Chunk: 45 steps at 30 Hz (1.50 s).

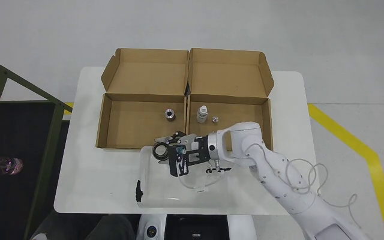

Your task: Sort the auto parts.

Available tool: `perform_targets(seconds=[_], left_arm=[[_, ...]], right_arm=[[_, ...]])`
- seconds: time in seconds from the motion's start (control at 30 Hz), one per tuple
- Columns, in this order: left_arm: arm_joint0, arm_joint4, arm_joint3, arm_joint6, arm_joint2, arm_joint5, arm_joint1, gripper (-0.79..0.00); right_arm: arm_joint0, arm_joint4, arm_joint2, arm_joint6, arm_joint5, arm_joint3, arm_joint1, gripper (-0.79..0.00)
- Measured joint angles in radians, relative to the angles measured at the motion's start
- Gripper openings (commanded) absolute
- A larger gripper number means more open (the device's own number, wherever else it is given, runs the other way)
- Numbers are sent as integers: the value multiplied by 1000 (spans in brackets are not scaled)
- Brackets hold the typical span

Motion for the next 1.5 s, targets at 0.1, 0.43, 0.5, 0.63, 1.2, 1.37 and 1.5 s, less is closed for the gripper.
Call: perform_targets(seconds=[0.1,0.43,0.5,0.63,1.2,1.37,1.5], left_arm=[[0,0,0,0,0,0,0,0],[0,0,0,0,0,0,0,0],[0,0,0,0,0,0,0,0],[0,0,0,0,0,0,0,0],[0,0,0,0,0,0,0,0],[0,0,0,0,0,0,0,0],[0,0,0,0,0,0,0,0]], right_arm=[[14,9,1,-4,11,12,-2,-785],[52,35,0,-5,52,39,-11,-785],[63,38,-7,-2,62,59,-14,-785],[86,49,-21,0,81,104,-23,-785],[189,54,-109,16,132,301,-69,-785],[211,61,-132,16,140,367,-83,-785],[225,68,-152,15,146,419,-96,-785]])
